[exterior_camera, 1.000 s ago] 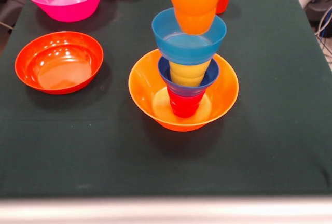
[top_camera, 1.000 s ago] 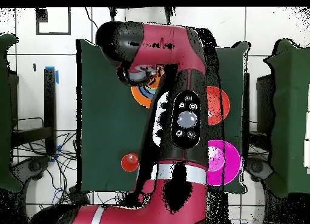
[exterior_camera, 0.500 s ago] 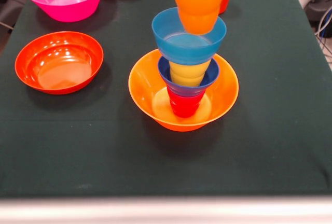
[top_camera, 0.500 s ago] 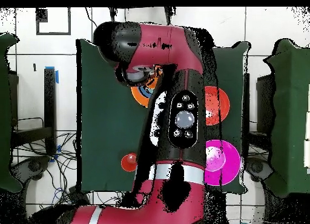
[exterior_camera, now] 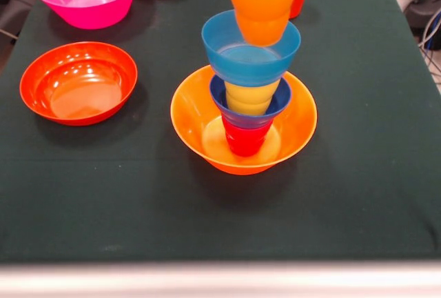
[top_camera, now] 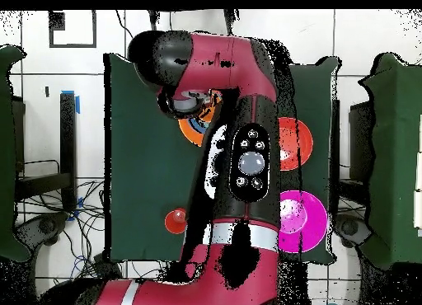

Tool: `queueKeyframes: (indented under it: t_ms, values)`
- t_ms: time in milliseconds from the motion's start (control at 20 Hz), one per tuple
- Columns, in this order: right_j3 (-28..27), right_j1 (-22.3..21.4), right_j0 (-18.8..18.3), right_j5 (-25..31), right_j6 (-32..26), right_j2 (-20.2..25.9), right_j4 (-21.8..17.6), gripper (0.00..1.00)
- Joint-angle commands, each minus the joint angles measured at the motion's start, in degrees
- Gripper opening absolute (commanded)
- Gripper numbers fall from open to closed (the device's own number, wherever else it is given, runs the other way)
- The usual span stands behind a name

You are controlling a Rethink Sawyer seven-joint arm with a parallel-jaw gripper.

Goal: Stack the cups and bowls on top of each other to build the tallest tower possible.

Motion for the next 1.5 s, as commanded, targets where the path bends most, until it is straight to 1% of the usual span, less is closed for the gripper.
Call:
queueKeyframes:
  t_ms: [50, 700, 1250, 1500]
  values:
    - [4.94, 2.15, 0.27, -3.5, 6.66, 2.54, -1.29, 0.0]
    - [4.08, 2.78, 0.27, -3.39, 6.63, 2.56, -1.17, 0.0]
    - [6.06, 1.08, 0.29, -3.9, 5.21, 1.55, -2.11, 0.0]
    - [4.59, 2.02, 0.54, -3.12, 5.29, 1.43, -2.39, 0.0]
